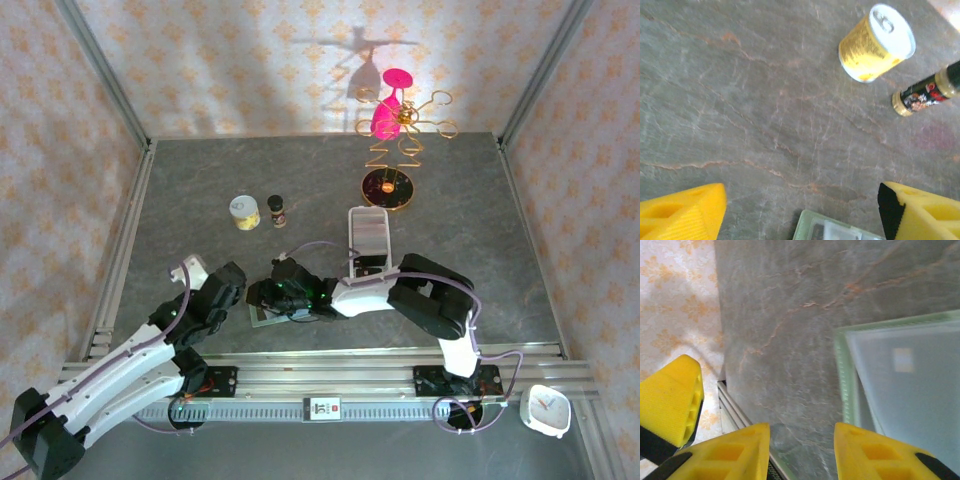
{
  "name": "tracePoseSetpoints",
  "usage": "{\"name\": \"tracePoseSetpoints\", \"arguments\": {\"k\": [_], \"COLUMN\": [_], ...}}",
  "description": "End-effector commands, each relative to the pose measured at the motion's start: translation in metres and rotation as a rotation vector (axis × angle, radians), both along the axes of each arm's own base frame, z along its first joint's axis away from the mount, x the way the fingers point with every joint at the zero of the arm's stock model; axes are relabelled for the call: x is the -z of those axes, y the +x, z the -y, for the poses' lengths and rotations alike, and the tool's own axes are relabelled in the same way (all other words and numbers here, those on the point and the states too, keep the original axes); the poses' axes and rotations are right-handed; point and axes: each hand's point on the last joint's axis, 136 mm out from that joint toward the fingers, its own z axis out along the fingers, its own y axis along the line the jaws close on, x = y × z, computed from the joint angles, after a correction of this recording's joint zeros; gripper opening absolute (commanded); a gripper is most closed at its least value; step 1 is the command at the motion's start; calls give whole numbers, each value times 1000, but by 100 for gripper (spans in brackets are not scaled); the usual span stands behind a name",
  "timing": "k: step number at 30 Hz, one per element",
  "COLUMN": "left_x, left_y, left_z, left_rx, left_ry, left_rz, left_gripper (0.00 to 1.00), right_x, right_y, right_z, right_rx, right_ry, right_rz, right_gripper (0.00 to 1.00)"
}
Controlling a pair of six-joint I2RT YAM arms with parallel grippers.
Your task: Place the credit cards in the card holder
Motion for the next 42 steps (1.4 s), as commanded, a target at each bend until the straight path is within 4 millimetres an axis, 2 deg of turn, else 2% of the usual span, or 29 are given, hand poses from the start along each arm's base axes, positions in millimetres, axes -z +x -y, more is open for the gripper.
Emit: {"name": "tracePoseSetpoints", "arguments": {"k": [1, 7, 11, 14, 17, 19, 22, 26, 29, 30, 32, 35, 37, 39, 41, 42], "left_x": [-19, -50, -64, -73, -75, -71, -52, -18, 8, 17, 34, 54, 63, 67, 71, 73], "left_y": [-5, -6, -8, -13, -14, -10, -3, 3, 2, 1, -3, -8, -9, -8, -8, -8], "left_z": [-24, -36, -41, -46, -44, -34, -9, 27, 49, 54, 59, 64, 66, 74, 79, 80], "left_rx": [-91, -143, -159, -185, -171, -110, 14, 177, 284, 306, 337, 369, 382, 415, 435, 438], "left_ry": [81, 116, 124, 113, 89, 70, 31, -38, -82, -93, -106, -110, -110, -125, -136, -137], "left_rz": [17, 67, 78, 86, 100, 94, 51, -21, -61, -77, -109, -150, -169, -176, -186, -190], "left_gripper": [85, 89, 91, 93, 94, 93, 93, 90, 88, 88, 85, 81, 79, 77, 76, 76], "right_x": [-6, -26, -57, -77, -91, -99, -111, -134, -162, -175, -199, -221, -217, -202, -191, -189], "right_y": [0, 4, 13, 31, 52, 73, 106, 143, 155, 155, 145, 113, 90, 71, 65, 65], "right_z": [-18, -42, -53, -48, -35, -13, 34, 116, 176, 194, 216, 231, 239, 249, 266, 273], "right_rx": [-24, -64, -81, -60, -39, 6, 76, 185, 242, 249, 219, 54, -85, -247, -311, -334], "right_ry": [57, 130, 220, 275, 268, 245, 175, -35, -172, -212, -286, -357, -416, -526, -649, -703], "right_rz": [5, 31, 71, 93, 134, 179, 261, 437, 606, 685, 862, 1151, 1318, 1471, 1529, 1534], "right_gripper": [38, 35, 36, 40, 42, 42, 42, 41, 40, 39, 40, 43, 50, 60, 69, 69]}}
